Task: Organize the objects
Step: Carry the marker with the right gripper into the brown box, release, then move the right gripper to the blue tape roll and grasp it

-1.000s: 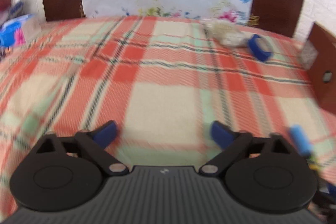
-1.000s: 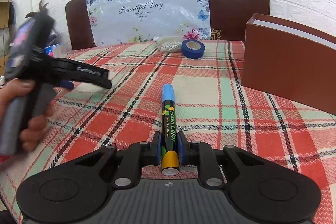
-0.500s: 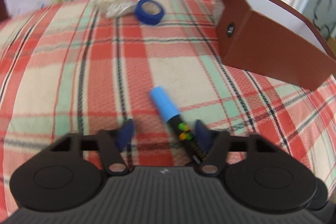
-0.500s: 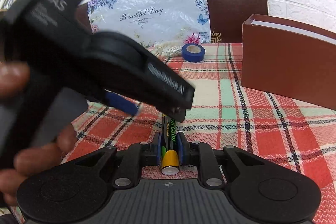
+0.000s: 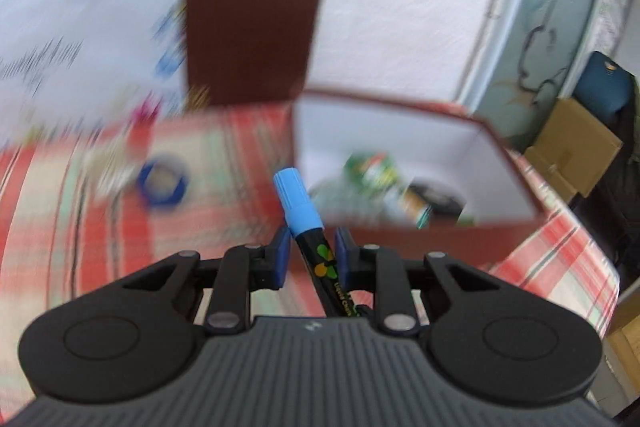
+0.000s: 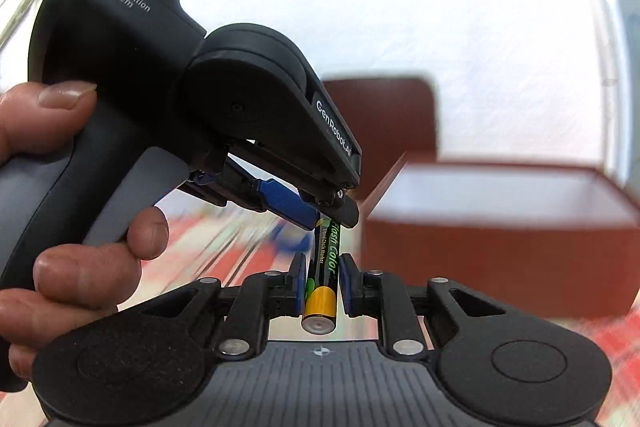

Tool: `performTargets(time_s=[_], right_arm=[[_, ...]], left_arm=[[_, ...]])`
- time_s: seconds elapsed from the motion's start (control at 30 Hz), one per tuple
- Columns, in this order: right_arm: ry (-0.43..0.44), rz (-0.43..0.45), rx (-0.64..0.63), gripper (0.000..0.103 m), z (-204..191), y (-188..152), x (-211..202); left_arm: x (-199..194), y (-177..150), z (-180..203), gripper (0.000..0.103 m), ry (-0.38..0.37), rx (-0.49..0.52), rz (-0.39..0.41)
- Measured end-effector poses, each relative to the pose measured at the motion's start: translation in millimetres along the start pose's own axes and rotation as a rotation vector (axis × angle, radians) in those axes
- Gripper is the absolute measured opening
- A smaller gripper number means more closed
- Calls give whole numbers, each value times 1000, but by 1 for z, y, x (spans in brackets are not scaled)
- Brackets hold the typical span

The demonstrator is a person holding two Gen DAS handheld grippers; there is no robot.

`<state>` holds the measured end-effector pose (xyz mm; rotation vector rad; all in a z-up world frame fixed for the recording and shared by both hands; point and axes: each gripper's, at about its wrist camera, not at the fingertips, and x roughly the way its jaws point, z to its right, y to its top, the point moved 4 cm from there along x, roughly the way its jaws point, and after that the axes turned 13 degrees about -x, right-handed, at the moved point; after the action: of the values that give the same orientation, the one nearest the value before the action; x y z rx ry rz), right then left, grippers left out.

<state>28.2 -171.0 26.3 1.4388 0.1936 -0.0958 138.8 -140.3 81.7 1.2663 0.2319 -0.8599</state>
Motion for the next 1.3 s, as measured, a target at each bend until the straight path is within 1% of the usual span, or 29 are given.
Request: performTargets(time_s=[0.13, 0.27, 0.3, 0.33, 0.37, 0.4, 0.53, 0.6, 0.67, 0.7, 0.83, 0.87, 0.93, 0.97, 1.0, 1.07, 1.13, 1.2, 1.23, 1.3], right_arm=[[-75, 20, 38, 16, 38, 9, 29], [-112, -8, 75, 15, 68, 1, 65], [-129, -14, 74, 16, 72, -2, 73], [-142, -28, 76, 28, 76, -6, 81], [-163, -30, 79, 33, 80, -10, 85], [-183, -10, 59, 42, 80, -12, 86], [-226, 39, -37, 47, 70, -21, 82], [-236, 51, -41, 47, 69, -23, 80], [-243, 57, -42, 49, 70, -23, 76], [-250, 60, -46, 51, 70, -24, 74], [-270, 36, -41, 53, 67, -21, 71], [-270, 28, -35, 53, 69, -21, 65], [-261, 14, -21, 50, 74, -21, 62], [-281, 22, -18, 52, 77, -19, 51], [-289, 31, -9, 55, 77, -17, 43], [-275, 31, 9, 56, 73, -16, 27], [-281, 30, -7, 56, 66, -20, 13], [-280, 30, -30, 57, 45, -27, -5], [-266, 21, -28, 57, 40, -30, -11], [-231, -14, -28, 57, 31, -38, -16]], left_arm=[[31, 28, 32, 25, -27, 68, 32], [70, 42, 42, 25, -27, 85, 0], [80, 44, 44, 25, -21, 89, -10], [86, 44, 46, 27, 0, 94, -17], [95, 47, 45, 27, 29, 100, -20], [101, 47, 43, 27, 52, 105, -17], [107, 45, 35, 28, 66, 102, -13], [108, 44, 33, 28, 83, 106, -13], [105, 42, 29, 28, 92, 107, -1], [100, 41, 26, 28, 94, 105, 7], [80, 34, 20, 28, 65, 92, 15], [73, 32, 19, 28, 62, 97, 23], [61, 26, 18, 32, 63, 106, 38], [55, 23, 16, 39, 72, 108, 46], [50, 20, 15, 41, 82, 111, 53], [42, 12, 10, 41, 96, 117, 56], [37, 5, 2, 41, 109, 112, 54], [33, -2, -8, 41, 128, 94, 45], [31, -5, -13, 46, 136, 86, 44], [23, -9, -22, 54, 124, 75, 71]])
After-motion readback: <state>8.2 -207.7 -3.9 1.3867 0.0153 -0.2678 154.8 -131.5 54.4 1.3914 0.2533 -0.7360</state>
